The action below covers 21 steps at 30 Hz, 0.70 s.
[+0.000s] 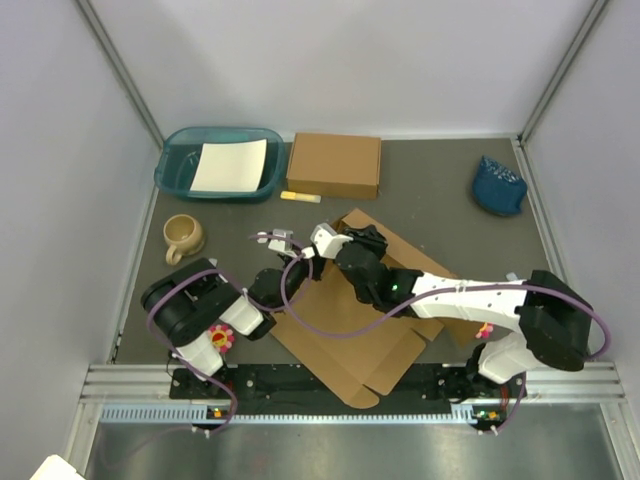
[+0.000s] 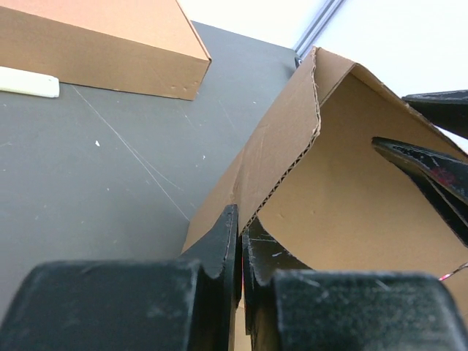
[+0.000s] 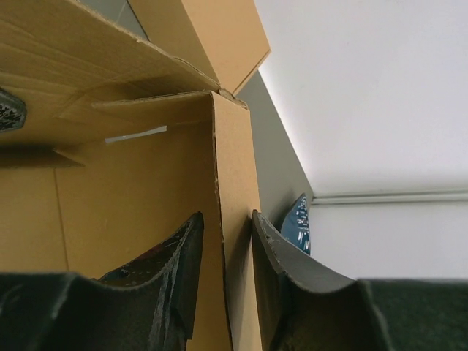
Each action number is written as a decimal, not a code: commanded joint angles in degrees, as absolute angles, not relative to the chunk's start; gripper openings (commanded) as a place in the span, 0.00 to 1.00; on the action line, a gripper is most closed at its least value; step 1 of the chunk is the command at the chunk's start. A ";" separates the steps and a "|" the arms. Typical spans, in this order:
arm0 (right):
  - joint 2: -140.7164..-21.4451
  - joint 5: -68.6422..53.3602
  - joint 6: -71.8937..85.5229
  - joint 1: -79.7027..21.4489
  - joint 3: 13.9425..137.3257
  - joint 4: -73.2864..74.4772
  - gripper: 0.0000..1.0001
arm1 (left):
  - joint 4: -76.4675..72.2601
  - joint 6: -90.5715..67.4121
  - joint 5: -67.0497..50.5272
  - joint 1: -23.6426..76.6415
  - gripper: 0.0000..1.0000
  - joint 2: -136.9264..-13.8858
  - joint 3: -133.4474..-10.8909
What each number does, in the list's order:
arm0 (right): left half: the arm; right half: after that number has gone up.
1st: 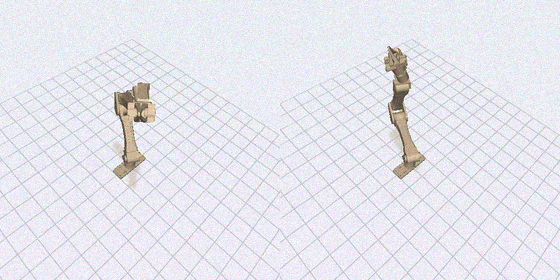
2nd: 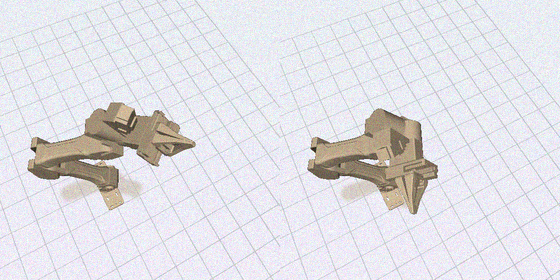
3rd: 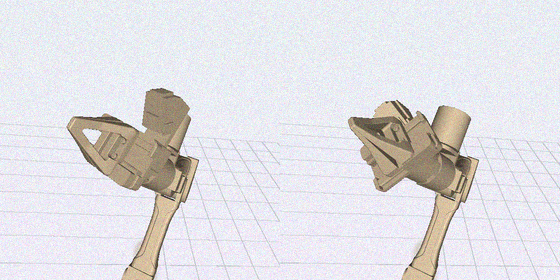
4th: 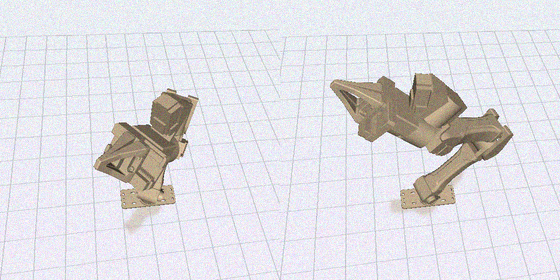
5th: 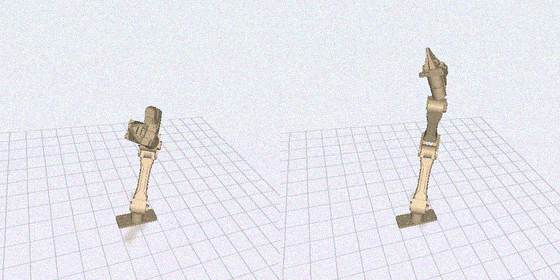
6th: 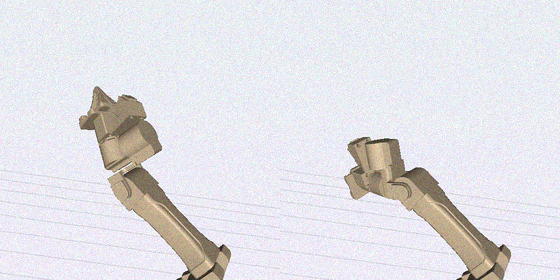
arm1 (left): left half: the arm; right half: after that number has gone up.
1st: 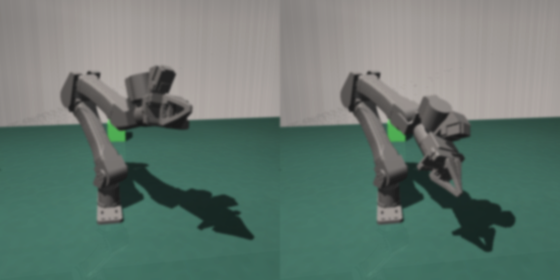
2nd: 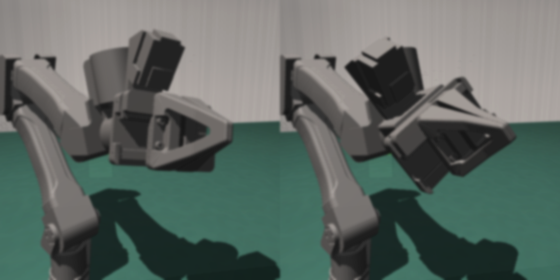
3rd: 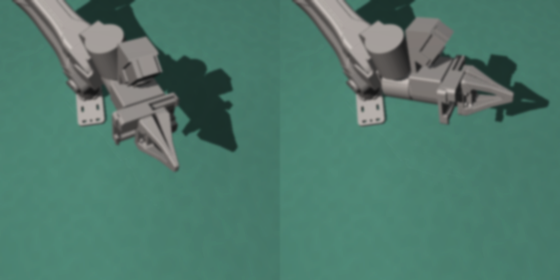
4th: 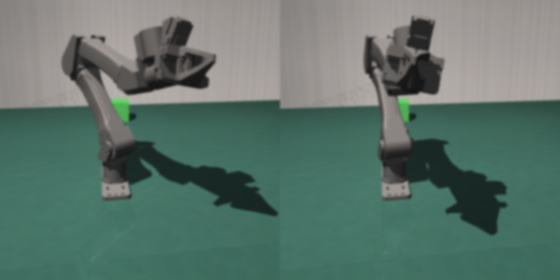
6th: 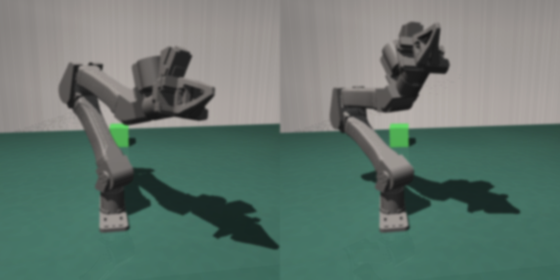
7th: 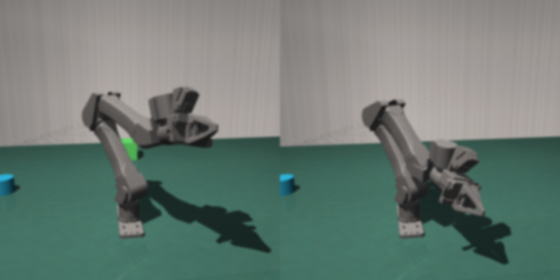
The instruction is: Fold the paper box
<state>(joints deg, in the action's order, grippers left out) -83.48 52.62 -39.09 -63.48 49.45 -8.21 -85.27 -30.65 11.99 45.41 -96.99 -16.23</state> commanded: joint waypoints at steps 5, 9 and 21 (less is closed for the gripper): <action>-79.19 50.97 -35.33 -64.16 49.57 -1.24 0.31 | -87.37 -29.01 13.09 46.49 0.00 -95.98 -14.76; -78.84 51.77 -37.00 -64.16 49.22 -0.62 0.27 | -85.96 -28.21 13.09 46.49 0.00 -95.10 -15.29; -77.34 51.24 -35.68 -64.25 47.20 1.58 0.15 | -89.64 -27.25 10.90 47.29 0.01 -96.59 -14.86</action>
